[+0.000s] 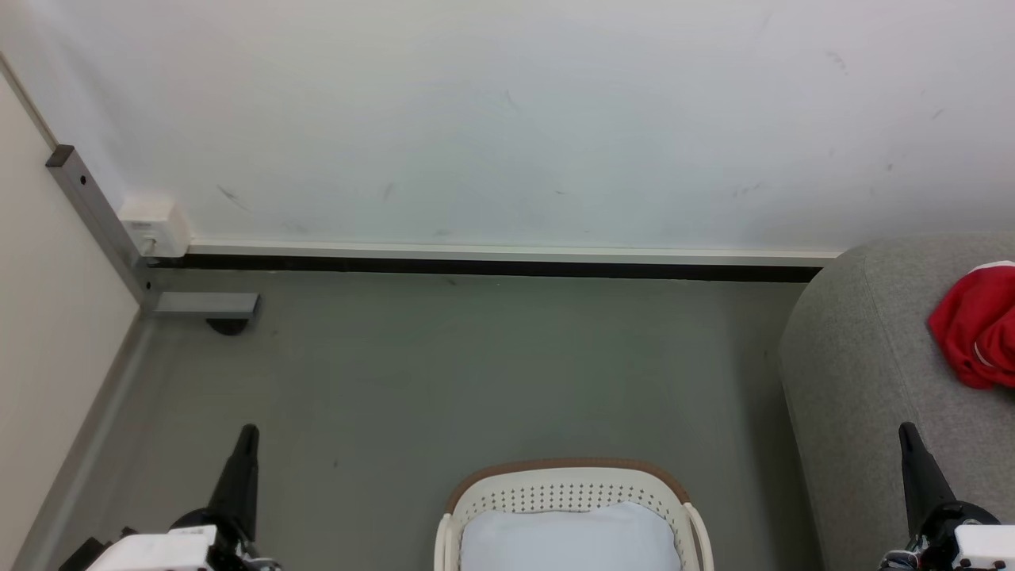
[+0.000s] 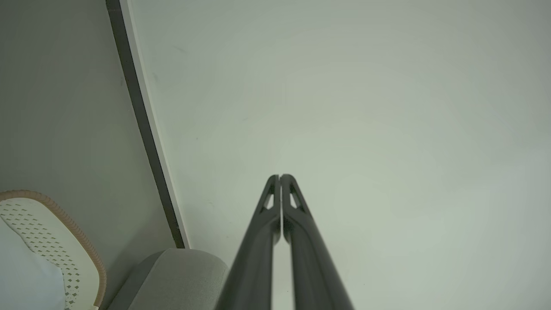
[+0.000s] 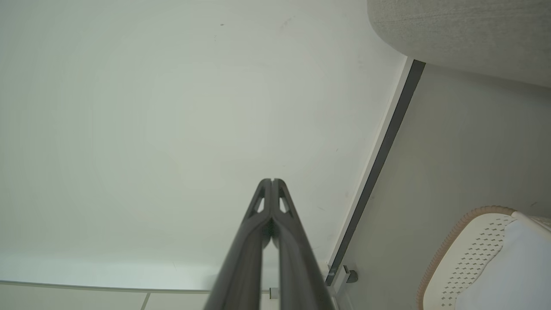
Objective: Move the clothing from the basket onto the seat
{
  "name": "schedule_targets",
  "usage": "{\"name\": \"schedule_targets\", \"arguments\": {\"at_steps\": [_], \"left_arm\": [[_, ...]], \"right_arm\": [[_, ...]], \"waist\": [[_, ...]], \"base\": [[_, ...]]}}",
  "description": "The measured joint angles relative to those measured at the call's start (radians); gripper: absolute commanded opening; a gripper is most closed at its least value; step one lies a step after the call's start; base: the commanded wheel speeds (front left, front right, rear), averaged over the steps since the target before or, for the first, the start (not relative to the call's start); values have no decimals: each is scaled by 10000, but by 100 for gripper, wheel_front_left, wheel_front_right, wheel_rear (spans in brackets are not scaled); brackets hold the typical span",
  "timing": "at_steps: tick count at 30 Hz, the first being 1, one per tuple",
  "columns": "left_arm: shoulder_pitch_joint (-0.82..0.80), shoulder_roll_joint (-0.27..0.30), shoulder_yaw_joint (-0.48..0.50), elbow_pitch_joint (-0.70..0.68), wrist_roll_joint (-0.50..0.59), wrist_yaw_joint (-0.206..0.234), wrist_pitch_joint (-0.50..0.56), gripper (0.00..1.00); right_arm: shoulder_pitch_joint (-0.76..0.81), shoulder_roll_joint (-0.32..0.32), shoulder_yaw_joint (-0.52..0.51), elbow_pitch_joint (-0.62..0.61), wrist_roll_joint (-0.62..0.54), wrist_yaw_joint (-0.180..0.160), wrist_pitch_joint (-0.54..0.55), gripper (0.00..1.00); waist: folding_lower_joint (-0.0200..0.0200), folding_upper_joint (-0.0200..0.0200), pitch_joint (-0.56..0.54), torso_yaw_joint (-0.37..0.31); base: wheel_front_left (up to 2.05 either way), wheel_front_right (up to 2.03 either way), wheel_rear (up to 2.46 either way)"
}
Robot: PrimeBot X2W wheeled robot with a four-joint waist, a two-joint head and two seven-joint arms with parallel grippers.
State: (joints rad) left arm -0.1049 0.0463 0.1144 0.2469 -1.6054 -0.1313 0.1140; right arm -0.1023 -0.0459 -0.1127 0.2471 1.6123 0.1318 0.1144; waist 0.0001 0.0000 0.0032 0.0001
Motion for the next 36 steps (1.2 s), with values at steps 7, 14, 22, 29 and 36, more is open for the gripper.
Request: {"name": "schedule_targets", "arguments": {"at_steps": [7, 14, 22, 29, 36], "left_arm": [[0, 0, 0, -2, 0, 0, 0, 0], [0, 0, 0, -2, 0, 0, 0, 0], [0, 0, 0, -2, 0, 0, 0, 0], [0, 0, 0, -2, 0, 0, 0, 0], [0, 0, 0, -2, 0, 0, 0, 0]], "right_arm": [[0, 0, 0, 0, 0, 0, 0, 0], [0, 0, 0, 0, 0, 0, 0, 0], [-1, 0, 0, 0, 0, 0, 0, 0], [-1, 0, 0, 0, 0, 0, 0, 0], [-1, 0, 0, -2, 0, 0, 0, 0]], "waist": [[0, -1, 0, 0], [0, 0, 0, -1], [0, 0, 0, -1], [0, 0, 0, -1], [0, 0, 0, -1]], "base": [[0, 0, 0], [0, 0, 0], [0, 0, 0], [0, 0, 0], [0, 0, 0]]}}
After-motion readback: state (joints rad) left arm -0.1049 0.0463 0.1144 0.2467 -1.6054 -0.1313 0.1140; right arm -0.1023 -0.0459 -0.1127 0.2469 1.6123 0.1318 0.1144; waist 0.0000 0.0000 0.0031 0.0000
